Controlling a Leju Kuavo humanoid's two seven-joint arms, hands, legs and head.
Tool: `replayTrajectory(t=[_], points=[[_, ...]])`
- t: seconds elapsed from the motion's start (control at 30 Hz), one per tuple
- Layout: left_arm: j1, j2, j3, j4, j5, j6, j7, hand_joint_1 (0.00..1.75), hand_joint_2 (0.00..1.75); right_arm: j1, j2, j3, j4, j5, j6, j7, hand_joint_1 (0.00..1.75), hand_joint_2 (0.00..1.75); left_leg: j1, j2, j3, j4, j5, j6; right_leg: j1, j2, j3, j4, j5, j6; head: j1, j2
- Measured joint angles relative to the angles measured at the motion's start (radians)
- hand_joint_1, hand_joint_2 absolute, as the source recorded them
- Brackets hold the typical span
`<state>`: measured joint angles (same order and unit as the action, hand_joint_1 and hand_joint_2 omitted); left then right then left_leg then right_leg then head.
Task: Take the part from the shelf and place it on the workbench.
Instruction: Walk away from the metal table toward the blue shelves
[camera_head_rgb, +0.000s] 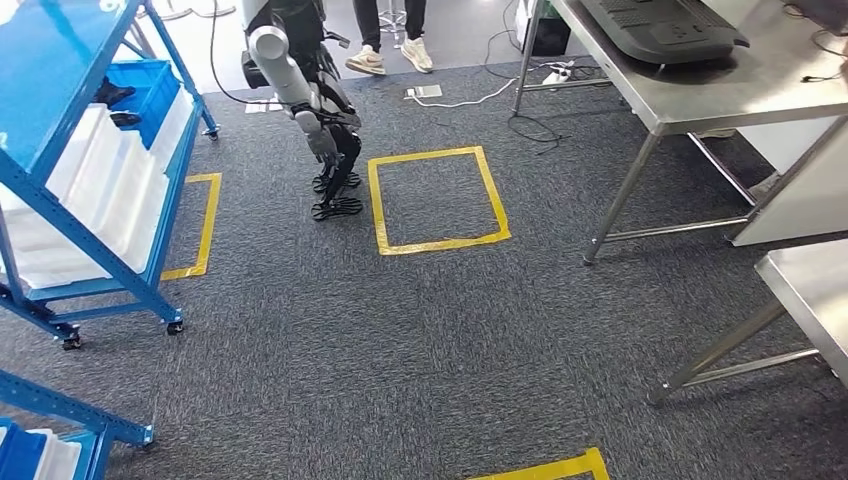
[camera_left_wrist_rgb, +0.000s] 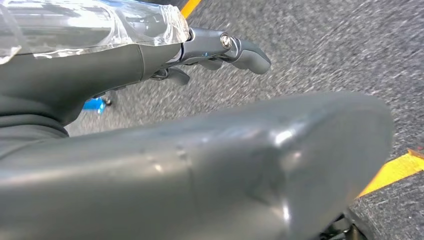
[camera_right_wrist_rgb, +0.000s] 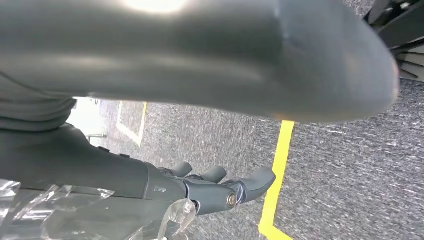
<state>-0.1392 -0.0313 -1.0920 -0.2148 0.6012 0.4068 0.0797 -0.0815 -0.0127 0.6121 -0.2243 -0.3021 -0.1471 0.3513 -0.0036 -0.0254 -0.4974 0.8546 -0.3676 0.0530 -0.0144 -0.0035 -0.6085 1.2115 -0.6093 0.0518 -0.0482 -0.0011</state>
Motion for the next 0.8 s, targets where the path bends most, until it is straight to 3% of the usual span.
replayTrajectory(t=[0.03, 0.07, 0.13, 0.2, 0.27, 0.33, 0.4, 0.47, 0.5, 0.53, 0.57, 0.63, 0.7, 0.77, 0.8], points=[[0.001, 0.0, 0.0, 0.0, 0.0, 0.0, 0.0, 0.0, 0.0, 0.0, 0.0, 0.0, 0.0, -0.001, 0.0, 0.0, 0.0, 0.0, 0.002, -0.015, 0.002, 0.001, -0.001, -0.001, -0.002, 0.002, 0.009, -0.032, 0.03, 0.001, 0.0, 0.0], [0.001, 0.0, 0.0, 0.0, 0.0, 0.001, 0.0, 0.0, 0.0, 0.0, -0.001, 0.0, 0.0, -0.001, 0.0, 0.0, 0.0, 0.0, 0.005, -0.031, 0.005, 0.002, -0.002, -0.004, -0.004, 0.01, 0.037, -0.101, 0.074, 0.003, 0.0, 0.0], [0.001, 0.0, -0.001, 0.0, 0.0, 0.004, 0.0, 0.0, 0.0, 0.002, -0.003, 0.0, 0.001, -0.002, 0.0, 0.0, 0.0, 0.0, 0.008, -0.059, 0.005, 0.008, -0.007, -0.015, -0.014, 0.059, 0.101, -0.255, 0.151, 0.007, 0.0, 0.0], [0.0, 0.0, -0.004, 0.0, 0.0, 0.007, 0.001, 0.0, 0.0, 0.002, -0.003, 0.001, 0.002, -0.002, 0.0, 0.0, 0.0, 0.0, 0.008, -0.079, 0.0, 0.011, -0.009, -0.027, -0.016, 0.089, 0.127, -0.321, 0.173, 0.002, -0.001, 0.0], [0.004, 0.0, -0.008, 0.0, 0.0, 0.008, 0.002, 0.0, 0.0, -0.001, -0.003, 0.001, 0.002, -0.003, 0.0, 0.0, 0.0, 0.0, 0.012, -0.092, -0.004, 0.01, -0.007, -0.036, -0.011, 0.069, 0.13, -0.325, 0.176, -0.011, -0.001, 0.0], [0.007, 0.0, -0.01, 0.0, -0.001, 0.008, 0.003, 0.0, 0.0, -0.003, -0.004, 0.001, 0.003, -0.004, 0.0, 0.0, 0.0, 0.0, 0.013, -0.057, -0.025, 0.052, -0.033, -0.044, -0.009, 0.044, 0.132, -0.329, 0.179, -0.025, -0.003, 0.0], [0.004, 0.0, -0.012, 0.0, -0.001, 0.008, 0.003, 0.0, 0.0, -0.001, -0.005, 0.001, 0.003, -0.005, 0.0, 0.0, 0.0, 0.0, 0.011, -0.006, -0.09, 0.188, -0.1, -0.05, -0.007, 0.019, 0.133, -0.332, 0.179, -0.034, -0.005, 0.0], [0.003, 0.0, -0.014, 0.0, -0.001, 0.007, 0.003, 0.0, 0.0, 0.0, -0.006, 0.001, 0.003, -0.005, 0.0, 0.0, 0.0, 0.0, 0.011, 0.007, -0.164, 0.338, -0.156, -0.053, -0.004, -0.008, 0.134, -0.333, 0.177, -0.038, -0.005, 0.0], [0.005, 0.0, -0.014, 0.0, -0.001, 0.006, 0.003, 0.0, 0.0, 0.0, -0.006, 0.001, 0.003, -0.005, 0.0, 0.0, 0.0, 0.0, 0.011, 0.008, -0.178, 0.365, -0.158, -0.052, -0.002, -0.02, 0.135, -0.333, 0.176, -0.04, -0.005, 0.0], [0.006, 0.0, -0.015, 0.0, -0.001, 0.006, 0.003, 0.0, 0.0, 0.0, -0.005, 0.001, 0.003, -0.005, 0.0, 0.0, 0.0, 0.0, 0.01, 0.01, -0.169, 0.345, -0.142, -0.049, -0.001, -0.032, 0.136, -0.333, 0.174, -0.041, -0.005, 0.0], [0.007, 0.0, -0.016, 0.0, -0.002, 0.006, 0.003, 0.0, 0.0, -0.001, -0.005, 0.001, 0.003, -0.006, 0.0, 0.0, 0.0, 0.0, 0.007, 0.017, -0.137, 0.282, -0.11, -0.044, 0.0, -0.043, 0.139, -0.333, 0.172, -0.041, -0.005, 0.0], [0.004, 0.0, -0.016, 0.0, -0.004, 0.005, 0.003, 0.0, 0.0, -0.001, -0.005, 0.001, 0.003, -0.007, 0.0, 0.0, 0.0, 0.0, -0.007, 0.074, -0.046, 0.109, -0.046, -0.027, 0.003, -0.062, 0.147, -0.335, 0.168, -0.037, -0.006, 0.0], [-0.003, 0.0, -0.017, 0.0, -0.006, 0.005, 0.003, 0.0, 0.0, 0.0, -0.005, 0.001, 0.003, -0.008, 0.0, 0.001, 0.0, 0.0, -0.021, 0.118, 0.004, 0.013, -0.019, -0.015, 0.006, -0.083, 0.157, -0.338, 0.162, -0.03, -0.006, 0.0], [-0.004, 0.0, -0.017, 0.0, -0.007, 0.004, 0.003, 0.0, 0.0, -0.002, -0.004, 0.001, 0.003, -0.007, 0.0, 0.001, 0.0, 0.0, -0.024, 0.1, 0.008, 0.0, -0.014, -0.01, 0.008, -0.107, 0.165, -0.344, 0.157, -0.021, -0.005, 0.0], [-0.001, 0.0, -0.017, 0.0, -0.008, 0.004, 0.004, 0.0, 0.0, -0.004, -0.004, 0.001, 0.003, -0.006, 0.0, 0.002, 0.0, 0.0, -0.021, 0.085, 0.011, -0.005, -0.009, -0.007, 0.007, -0.105, 0.167, -0.341, 0.151, -0.016, -0.005, 0.0]])
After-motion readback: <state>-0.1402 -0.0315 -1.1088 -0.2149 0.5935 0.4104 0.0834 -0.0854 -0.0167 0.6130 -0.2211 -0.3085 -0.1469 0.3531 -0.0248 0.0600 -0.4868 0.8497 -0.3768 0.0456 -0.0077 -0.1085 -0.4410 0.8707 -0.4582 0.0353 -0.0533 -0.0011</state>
